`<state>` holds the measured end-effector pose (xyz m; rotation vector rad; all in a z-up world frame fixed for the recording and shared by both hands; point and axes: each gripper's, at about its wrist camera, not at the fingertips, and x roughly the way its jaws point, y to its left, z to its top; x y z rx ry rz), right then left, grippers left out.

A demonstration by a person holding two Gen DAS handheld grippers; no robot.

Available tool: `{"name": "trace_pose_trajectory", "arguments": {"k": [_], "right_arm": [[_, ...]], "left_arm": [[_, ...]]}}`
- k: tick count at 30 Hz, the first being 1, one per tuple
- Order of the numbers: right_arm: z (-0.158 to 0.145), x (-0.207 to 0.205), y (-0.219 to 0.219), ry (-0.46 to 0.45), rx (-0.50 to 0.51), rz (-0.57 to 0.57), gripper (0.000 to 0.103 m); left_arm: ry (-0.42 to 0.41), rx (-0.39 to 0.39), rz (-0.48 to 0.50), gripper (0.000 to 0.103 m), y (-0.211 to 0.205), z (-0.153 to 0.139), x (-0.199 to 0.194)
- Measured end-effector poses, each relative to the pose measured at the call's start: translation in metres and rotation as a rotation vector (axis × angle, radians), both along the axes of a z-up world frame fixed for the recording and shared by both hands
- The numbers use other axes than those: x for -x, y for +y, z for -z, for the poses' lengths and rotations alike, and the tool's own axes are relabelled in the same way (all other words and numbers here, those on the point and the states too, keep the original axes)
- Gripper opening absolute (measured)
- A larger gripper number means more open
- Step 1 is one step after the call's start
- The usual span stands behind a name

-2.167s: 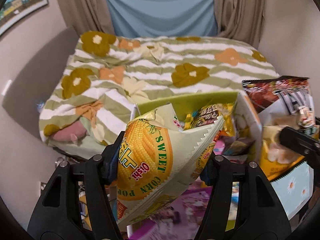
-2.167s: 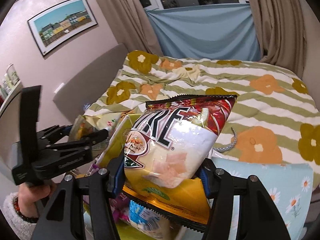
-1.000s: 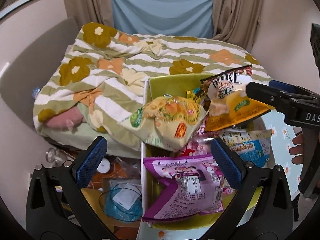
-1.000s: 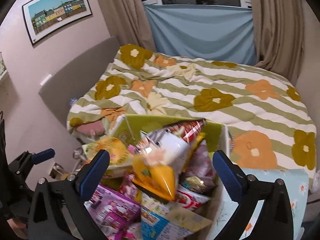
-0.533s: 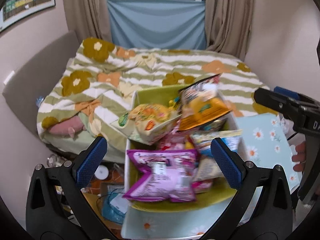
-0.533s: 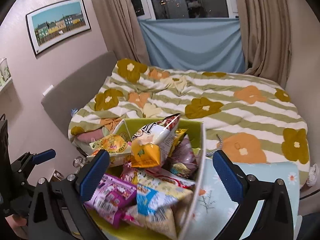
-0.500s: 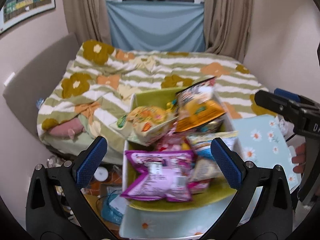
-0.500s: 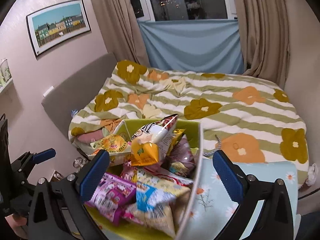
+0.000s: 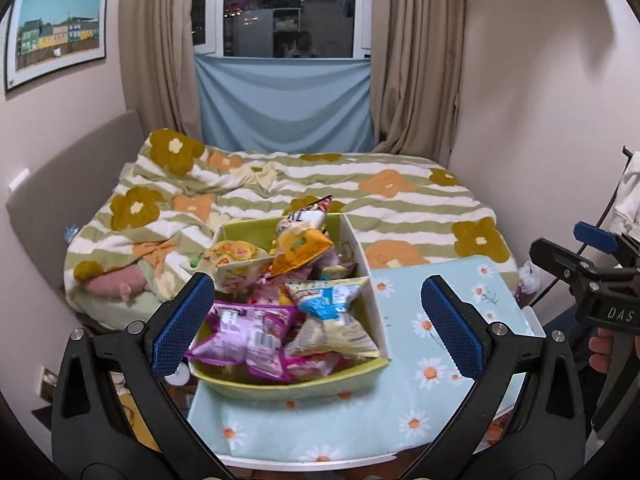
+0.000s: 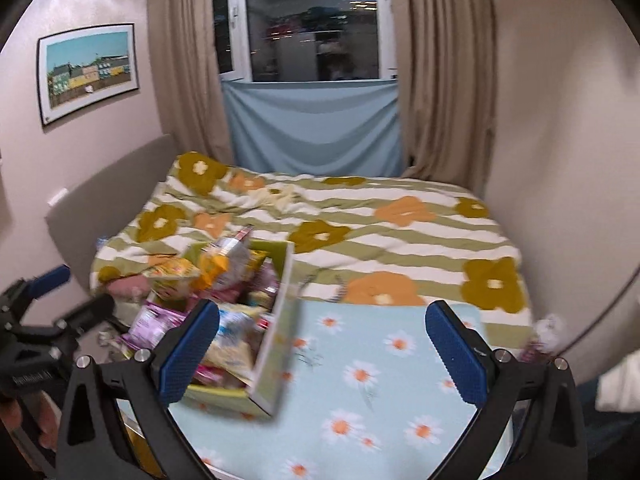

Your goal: Organize snacks

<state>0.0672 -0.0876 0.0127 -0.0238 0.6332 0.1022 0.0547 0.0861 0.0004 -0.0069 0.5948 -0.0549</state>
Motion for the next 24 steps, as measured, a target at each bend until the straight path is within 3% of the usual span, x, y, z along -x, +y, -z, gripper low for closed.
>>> {"name": "trace_pose_trajectory", "arguments": {"k": [7,24], "right_arm": [[0.006,0.033,-0.026,-0.01,0.03,0.094,0.103],[0.009,0.041,-0.041,0.0,0.004,0.11,0.103]], "left_arm": [[-0.008,0.007,0.0,0.103,-0.016,0.004,0.02],[-0.003,0.006,-0.006,0.103,-0.024,0.006,0.025]]}}
